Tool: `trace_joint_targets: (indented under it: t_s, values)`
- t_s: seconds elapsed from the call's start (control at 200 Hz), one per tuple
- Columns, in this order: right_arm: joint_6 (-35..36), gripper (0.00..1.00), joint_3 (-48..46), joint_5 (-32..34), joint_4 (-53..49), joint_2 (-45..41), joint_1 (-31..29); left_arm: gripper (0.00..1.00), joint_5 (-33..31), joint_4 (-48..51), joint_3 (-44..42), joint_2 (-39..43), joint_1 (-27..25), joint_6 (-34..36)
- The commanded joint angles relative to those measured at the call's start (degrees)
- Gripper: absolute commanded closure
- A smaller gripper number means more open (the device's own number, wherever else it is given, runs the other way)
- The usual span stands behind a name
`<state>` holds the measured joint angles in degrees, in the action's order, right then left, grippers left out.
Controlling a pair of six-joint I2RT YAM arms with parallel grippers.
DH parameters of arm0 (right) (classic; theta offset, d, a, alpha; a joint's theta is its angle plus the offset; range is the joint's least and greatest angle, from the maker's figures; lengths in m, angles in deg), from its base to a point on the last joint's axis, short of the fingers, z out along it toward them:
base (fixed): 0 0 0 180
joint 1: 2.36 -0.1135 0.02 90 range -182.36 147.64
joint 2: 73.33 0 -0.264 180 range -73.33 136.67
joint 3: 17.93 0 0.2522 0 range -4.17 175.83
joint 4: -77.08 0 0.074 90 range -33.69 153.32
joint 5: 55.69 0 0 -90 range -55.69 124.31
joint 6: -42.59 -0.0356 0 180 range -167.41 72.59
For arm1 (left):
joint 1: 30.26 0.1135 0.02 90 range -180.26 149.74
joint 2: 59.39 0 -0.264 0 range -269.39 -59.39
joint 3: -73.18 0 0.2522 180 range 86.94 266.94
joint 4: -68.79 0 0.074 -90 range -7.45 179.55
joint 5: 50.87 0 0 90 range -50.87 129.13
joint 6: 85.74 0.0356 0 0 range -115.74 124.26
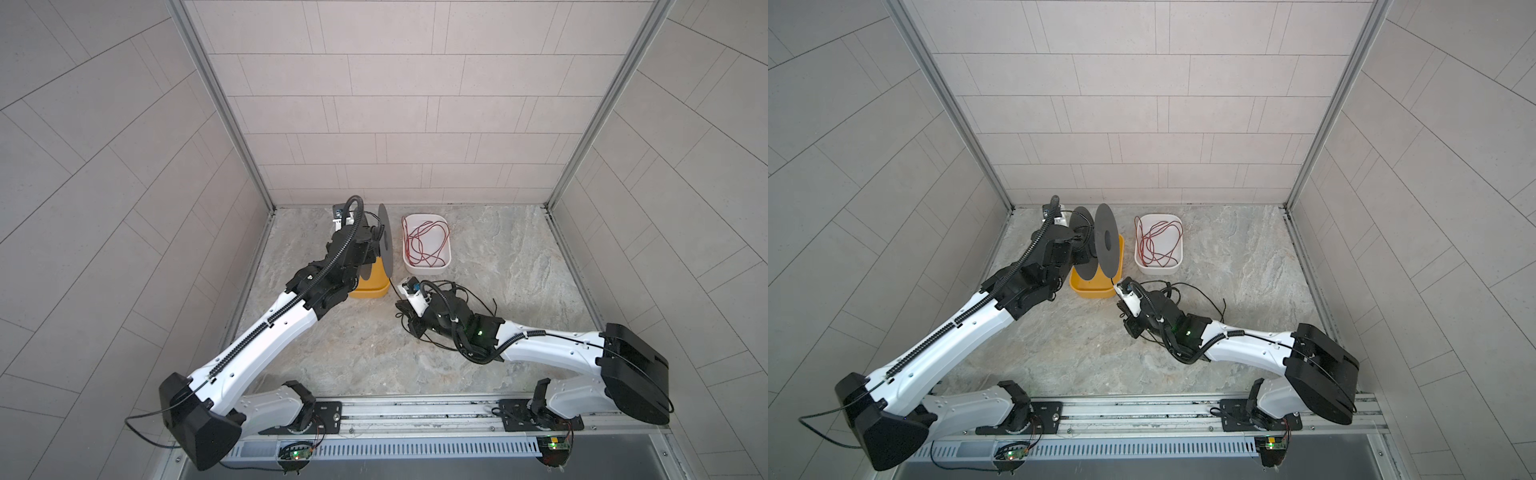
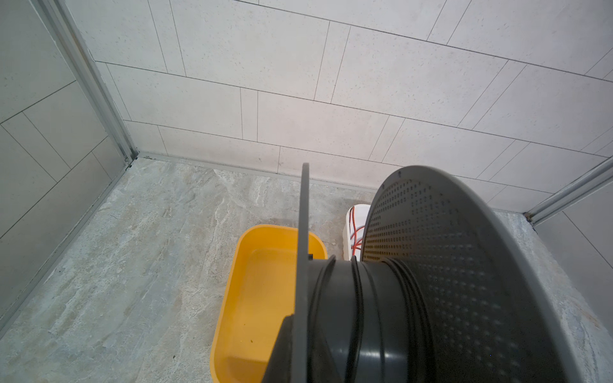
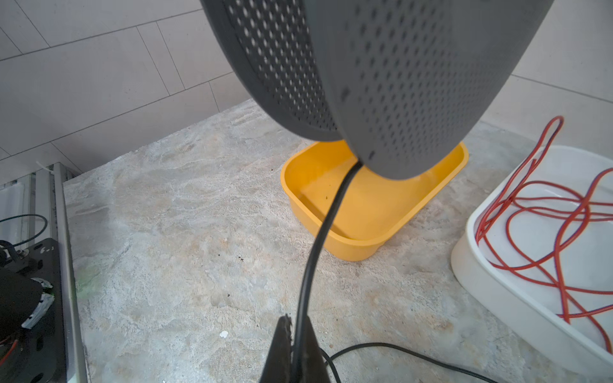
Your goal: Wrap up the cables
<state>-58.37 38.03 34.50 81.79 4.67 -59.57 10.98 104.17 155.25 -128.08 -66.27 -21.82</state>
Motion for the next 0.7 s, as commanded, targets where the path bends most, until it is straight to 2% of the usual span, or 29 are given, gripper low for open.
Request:
trace_joint_targets:
  t_s: [0.0, 0.41, 0.696]
  values:
    - [1.91, 1.0, 1.37, 1.22, -3.39, -2.61, -0.8, 1.0, -2.04, -4.82, -0.15, -0.15, 0.49, -0.38]
    - [4.89, 1.0, 8.44, 0.42, -12.02, -4.42, -1.41, 1.0, -1.21, -3.56, -0.04, -1.1, -0.28, 1.67]
    - [8.85, 1.0, 16.65, 0.33, -20.52, -2.89, -1.37, 1.0, -4.02, -2.11, 0.5, -0.92, -3.75, 5.76]
